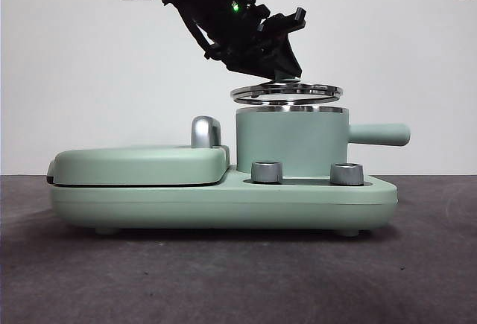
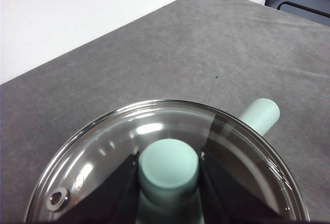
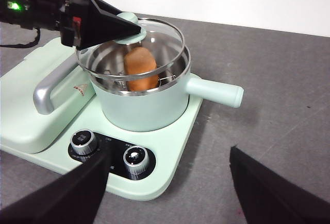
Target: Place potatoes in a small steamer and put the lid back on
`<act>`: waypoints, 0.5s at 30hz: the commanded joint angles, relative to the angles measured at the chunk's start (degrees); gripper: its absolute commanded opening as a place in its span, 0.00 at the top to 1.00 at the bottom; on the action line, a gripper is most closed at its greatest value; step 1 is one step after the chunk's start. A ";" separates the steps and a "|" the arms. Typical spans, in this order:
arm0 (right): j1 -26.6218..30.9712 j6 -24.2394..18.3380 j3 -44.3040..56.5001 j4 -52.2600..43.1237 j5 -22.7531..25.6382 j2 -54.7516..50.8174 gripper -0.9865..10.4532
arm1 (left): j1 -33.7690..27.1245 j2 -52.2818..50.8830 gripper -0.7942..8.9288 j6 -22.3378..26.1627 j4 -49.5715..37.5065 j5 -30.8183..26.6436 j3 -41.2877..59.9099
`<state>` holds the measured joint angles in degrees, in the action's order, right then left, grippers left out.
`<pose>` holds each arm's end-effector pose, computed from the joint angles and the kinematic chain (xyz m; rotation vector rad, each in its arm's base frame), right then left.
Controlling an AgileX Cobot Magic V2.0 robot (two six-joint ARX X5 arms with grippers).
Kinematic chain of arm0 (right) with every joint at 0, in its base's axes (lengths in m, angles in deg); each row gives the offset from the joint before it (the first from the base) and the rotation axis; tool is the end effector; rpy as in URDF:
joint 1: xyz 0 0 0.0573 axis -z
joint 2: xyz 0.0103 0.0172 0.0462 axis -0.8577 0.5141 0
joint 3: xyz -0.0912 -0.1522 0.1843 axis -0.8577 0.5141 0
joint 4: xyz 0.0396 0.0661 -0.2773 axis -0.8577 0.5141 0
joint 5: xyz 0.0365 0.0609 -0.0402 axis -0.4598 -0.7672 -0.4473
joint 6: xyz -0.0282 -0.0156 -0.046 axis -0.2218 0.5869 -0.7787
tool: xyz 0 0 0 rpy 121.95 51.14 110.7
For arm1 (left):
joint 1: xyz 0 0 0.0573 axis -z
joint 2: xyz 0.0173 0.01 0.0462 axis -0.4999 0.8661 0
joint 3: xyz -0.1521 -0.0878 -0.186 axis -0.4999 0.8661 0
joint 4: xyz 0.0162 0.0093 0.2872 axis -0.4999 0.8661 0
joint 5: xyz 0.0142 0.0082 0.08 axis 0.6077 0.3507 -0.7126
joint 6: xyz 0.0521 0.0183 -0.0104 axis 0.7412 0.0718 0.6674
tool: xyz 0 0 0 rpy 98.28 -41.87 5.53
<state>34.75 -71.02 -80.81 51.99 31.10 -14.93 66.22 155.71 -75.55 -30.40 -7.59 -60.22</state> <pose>0.1499 0.0667 0.3064 0.0316 0.3582 0.3725 0.3849 -0.2894 0.2641 0.1777 0.3179 -0.8225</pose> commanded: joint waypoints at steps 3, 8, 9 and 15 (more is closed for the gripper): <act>-0.28 0.48 -0.13 -0.55 0.17 0.20 0.60 | 0.61 1.95 0.91 0.98 -1.95 0.20 -1.92; -0.28 0.48 -0.13 -0.52 0.20 0.20 0.60 | 0.76 2.75 0.91 0.98 -1.95 0.20 -1.92; -0.28 0.48 -0.13 -0.52 0.20 0.20 0.60 | 0.76 2.89 0.91 0.98 -1.97 0.20 -1.92; -0.28 0.48 -0.13 -0.50 0.20 0.22 0.60 | 0.83 3.06 0.91 0.98 -1.99 1.62 -1.92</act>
<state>34.75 -71.02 -80.81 51.99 31.10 -14.93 66.50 157.55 -74.61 -31.19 -6.67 -60.24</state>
